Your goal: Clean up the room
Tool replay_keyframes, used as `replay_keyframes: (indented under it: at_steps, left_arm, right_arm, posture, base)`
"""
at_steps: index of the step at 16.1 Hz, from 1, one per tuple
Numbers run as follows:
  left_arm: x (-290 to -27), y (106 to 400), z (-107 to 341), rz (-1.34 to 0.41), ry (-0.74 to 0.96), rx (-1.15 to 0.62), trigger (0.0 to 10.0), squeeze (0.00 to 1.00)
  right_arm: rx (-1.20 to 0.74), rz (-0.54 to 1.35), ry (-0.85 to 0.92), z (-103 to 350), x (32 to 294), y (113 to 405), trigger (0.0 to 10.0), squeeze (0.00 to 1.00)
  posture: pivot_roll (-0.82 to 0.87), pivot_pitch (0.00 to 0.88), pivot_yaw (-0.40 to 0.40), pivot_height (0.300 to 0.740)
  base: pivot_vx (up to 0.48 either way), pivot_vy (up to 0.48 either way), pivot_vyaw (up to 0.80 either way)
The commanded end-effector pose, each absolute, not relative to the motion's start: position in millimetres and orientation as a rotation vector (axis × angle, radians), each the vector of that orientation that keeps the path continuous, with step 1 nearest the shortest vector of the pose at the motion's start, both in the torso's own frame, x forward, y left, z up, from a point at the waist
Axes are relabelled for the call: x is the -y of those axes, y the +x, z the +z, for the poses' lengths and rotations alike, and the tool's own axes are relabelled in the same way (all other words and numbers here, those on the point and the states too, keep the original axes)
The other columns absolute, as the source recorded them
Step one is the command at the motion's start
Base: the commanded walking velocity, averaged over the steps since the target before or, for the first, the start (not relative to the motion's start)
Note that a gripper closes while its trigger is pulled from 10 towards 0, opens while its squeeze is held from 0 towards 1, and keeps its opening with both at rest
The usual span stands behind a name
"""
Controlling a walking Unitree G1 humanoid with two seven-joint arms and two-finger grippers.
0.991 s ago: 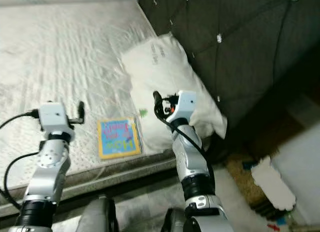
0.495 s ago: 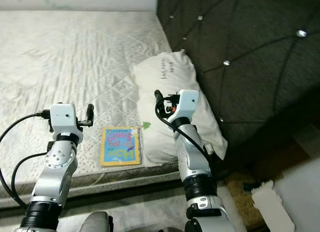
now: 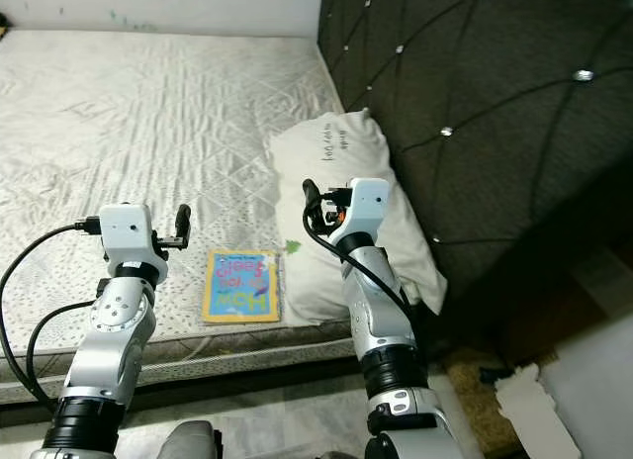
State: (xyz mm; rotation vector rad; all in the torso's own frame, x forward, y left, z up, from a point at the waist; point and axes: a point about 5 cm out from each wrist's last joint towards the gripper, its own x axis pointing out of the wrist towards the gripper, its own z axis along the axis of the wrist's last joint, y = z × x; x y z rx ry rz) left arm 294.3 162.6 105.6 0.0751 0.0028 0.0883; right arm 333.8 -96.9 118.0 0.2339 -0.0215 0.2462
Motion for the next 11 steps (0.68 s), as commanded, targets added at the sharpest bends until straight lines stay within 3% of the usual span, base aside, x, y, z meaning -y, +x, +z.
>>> replay_keyframes:
  at_steps: [1,11]
  left_arm:
    - [-160.5,296.0,106.8,0.078,0.066,-0.001,10.0,0.00]
    - [-154.2,296.9,110.1,0.056,0.010,0.004,10.0,0.00]
  right_arm:
    - [0.035,0.234,0.224,122.1,100.5,334.9,10.0,0.00]
    - [0.022,0.224,0.202,121.5,102.0,336.0,10.0,0.00]
  posture:
    - [0.13,0.000,-0.083,0.740]
    - [0.12,0.000,-0.087,0.740]
  base:
    - [0.000,0.000,0.00]
    - [0.000,0.026,0.00]
